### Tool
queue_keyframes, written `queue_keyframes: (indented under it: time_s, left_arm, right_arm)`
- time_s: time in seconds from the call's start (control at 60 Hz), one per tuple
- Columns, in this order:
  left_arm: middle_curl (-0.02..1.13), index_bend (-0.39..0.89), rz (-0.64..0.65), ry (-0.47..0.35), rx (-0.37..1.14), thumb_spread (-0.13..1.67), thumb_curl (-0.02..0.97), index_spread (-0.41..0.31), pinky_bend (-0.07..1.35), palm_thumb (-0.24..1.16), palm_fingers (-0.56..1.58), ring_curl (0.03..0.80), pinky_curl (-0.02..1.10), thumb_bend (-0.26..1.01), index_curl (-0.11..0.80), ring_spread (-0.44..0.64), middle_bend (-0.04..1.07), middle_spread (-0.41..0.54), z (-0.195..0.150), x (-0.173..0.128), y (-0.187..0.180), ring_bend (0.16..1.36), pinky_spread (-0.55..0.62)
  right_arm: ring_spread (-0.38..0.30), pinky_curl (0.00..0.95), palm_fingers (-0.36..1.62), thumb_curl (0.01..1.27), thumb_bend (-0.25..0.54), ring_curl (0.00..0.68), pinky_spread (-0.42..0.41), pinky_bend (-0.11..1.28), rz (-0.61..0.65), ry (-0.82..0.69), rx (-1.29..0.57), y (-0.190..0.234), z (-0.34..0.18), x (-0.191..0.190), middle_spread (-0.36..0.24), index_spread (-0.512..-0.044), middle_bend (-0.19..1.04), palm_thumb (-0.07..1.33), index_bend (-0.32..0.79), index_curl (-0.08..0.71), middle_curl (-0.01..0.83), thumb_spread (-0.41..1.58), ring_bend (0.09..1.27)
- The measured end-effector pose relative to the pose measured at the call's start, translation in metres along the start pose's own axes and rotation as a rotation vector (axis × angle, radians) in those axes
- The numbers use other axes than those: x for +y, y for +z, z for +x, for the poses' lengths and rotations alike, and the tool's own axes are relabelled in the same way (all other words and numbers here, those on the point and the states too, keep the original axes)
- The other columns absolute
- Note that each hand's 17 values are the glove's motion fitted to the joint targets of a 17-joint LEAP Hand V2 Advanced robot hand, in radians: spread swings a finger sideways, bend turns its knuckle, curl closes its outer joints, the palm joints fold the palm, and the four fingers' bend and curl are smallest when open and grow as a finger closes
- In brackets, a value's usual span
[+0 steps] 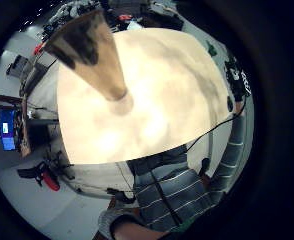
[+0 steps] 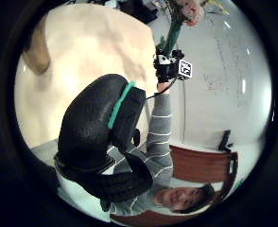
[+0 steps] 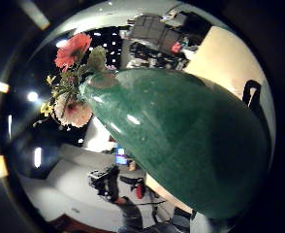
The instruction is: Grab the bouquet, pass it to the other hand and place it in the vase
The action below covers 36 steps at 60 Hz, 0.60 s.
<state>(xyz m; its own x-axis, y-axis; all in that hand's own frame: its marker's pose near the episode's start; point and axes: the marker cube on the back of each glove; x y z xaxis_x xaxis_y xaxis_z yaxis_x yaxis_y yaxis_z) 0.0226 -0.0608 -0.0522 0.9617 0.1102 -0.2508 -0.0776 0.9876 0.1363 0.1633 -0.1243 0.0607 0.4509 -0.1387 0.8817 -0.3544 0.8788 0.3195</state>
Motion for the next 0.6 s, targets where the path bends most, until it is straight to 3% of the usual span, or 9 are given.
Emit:
queue_keyframes:
  time_s: [0.05, 0.1, 0.133, 0.25, 0.35, 0.417, 0.45, 0.534, 0.6]
  left_arm:
    - [0.32, 0.17, 0.060, 0.024, -0.018, 1.15, 0.265, -0.014, 0.27, 0.13, 0.22, 0.244, 0.32, -0.02, 0.348, 0.39, 0.21, 0.252, 0.009, -0.001, -0.006, 0.49, 0.40]
    - [0.32, 0.19, 0.100, 0.041, -0.021, 1.15, 0.268, -0.018, 0.26, 0.14, 0.29, 0.240, 0.32, -0.01, 0.353, 0.37, 0.21, 0.230, 0.013, -0.003, -0.007, 0.48, 0.39]
    - [0.33, 0.18, 0.102, 0.049, -0.012, 1.15, 0.271, -0.025, 0.24, 0.15, 0.32, 0.240, 0.32, -0.01, 0.356, 0.35, 0.22, 0.213, 0.017, -0.001, -0.007, 0.47, 0.38]
    - [0.34, 0.19, 0.006, 0.068, 0.040, 1.14, 0.282, -0.036, 0.21, 0.19, 0.37, 0.244, 0.32, -0.01, 0.373, 0.32, 0.20, 0.180, 0.020, 0.016, 0.004, 0.44, 0.36]
    - [0.35, 0.18, -0.105, 0.097, 0.107, 1.14, 0.285, -0.037, 0.19, 0.20, 0.38, 0.244, 0.32, -0.02, 0.378, 0.31, 0.19, 0.170, 0.019, 0.033, 0.012, 0.42, 0.35]
    - [0.35, 0.17, -0.196, 0.116, 0.136, 1.14, 0.286, -0.031, 0.18, 0.21, 0.36, 0.249, 0.32, -0.02, 0.379, 0.31, 0.17, 0.176, 0.030, 0.064, -0.002, 0.42, 0.36]
    - [0.35, 0.17, -0.193, 0.125, 0.138, 1.14, 0.287, -0.024, 0.19, 0.21, 0.33, 0.251, 0.32, -0.02, 0.377, 0.32, 0.17, 0.184, 0.034, 0.075, -0.011, 0.41, 0.36]
    - [0.34, 0.16, -0.123, 0.131, 0.114, 1.15, 0.287, -0.012, 0.20, 0.21, 0.31, 0.252, 0.32, -0.02, 0.371, 0.33, 0.18, 0.191, 0.030, 0.066, -0.021, 0.41, 0.37]
    - [0.34, 0.16, -0.063, 0.157, 0.146, 1.15, 0.284, -0.005, 0.19, 0.20, 0.32, 0.255, 0.32, -0.02, 0.368, 0.33, 0.18, 0.194, 0.037, 0.054, -0.032, 0.42, 0.37]
  right_arm:
    - [-0.181, 0.581, 1.38, 0.47, 0.057, 0.603, -0.221, 0.80, 0.065, 0.047, 0.034, 0.003, -0.016, 0.005, -0.144, -0.217, 0.90, 1.08, 0.54, 0.602, 0.655, 1.08, 1.04]
    - [-0.180, 0.581, 1.38, 0.49, 0.054, 0.603, -0.220, 0.80, 0.213, 0.148, 0.200, 0.000, -0.024, 0.012, -0.142, -0.217, 0.91, 1.09, 0.55, 0.613, 0.658, 1.08, 1.05]
    - [-0.179, 0.583, 1.38, 0.50, 0.050, 0.603, -0.220, 0.80, 0.253, 0.129, 0.240, 0.002, -0.032, 0.013, -0.141, -0.217, 0.91, 1.09, 0.55, 0.618, 0.660, 1.07, 1.05]
    - [-0.178, 0.584, 1.37, 0.54, 0.035, 0.603, -0.219, 0.81, 0.234, 0.063, 0.199, 0.019, -0.053, 0.018, -0.138, -0.216, 0.92, 1.09, 0.56, 0.633, 0.664, 1.06, 1.06]
    - [-0.177, 0.584, 1.36, 0.57, 0.023, 0.601, -0.219, 0.81, 0.115, -0.050, 0.009, 0.040, -0.085, 0.031, -0.136, -0.212, 0.93, 1.09, 0.56, 0.641, 0.666, 1.06, 1.07]
    - [-0.176, 0.584, 1.36, 0.59, 0.014, 0.599, -0.219, 0.81, 0.123, -0.089, 0.067, 0.043, -0.084, 0.030, -0.135, -0.213, 0.93, 1.09, 0.57, 0.647, 0.666, 1.06, 1.07]
    - [-0.176, 0.584, 1.36, 0.60, 0.005, 0.599, -0.219, 0.81, 0.133, -0.131, 0.105, 0.044, -0.083, 0.027, -0.135, -0.213, 0.93, 1.09, 0.57, 0.650, 0.667, 1.07, 1.07]
    - [-0.176, 0.584, 1.36, 0.61, -0.009, 0.597, -0.218, 0.81, 0.164, -0.167, 0.187, 0.047, -0.082, 0.022, -0.134, -0.212, 0.93, 1.07, 0.57, 0.655, 0.667, 1.07, 1.07]
    - [-0.176, 0.583, 1.36, 0.63, -0.009, 0.595, -0.218, 0.81, 0.183, -0.075, 0.212, 0.053, -0.083, 0.024, -0.134, -0.212, 0.93, 1.07, 0.57, 0.659, 0.669, 1.07, 1.07]
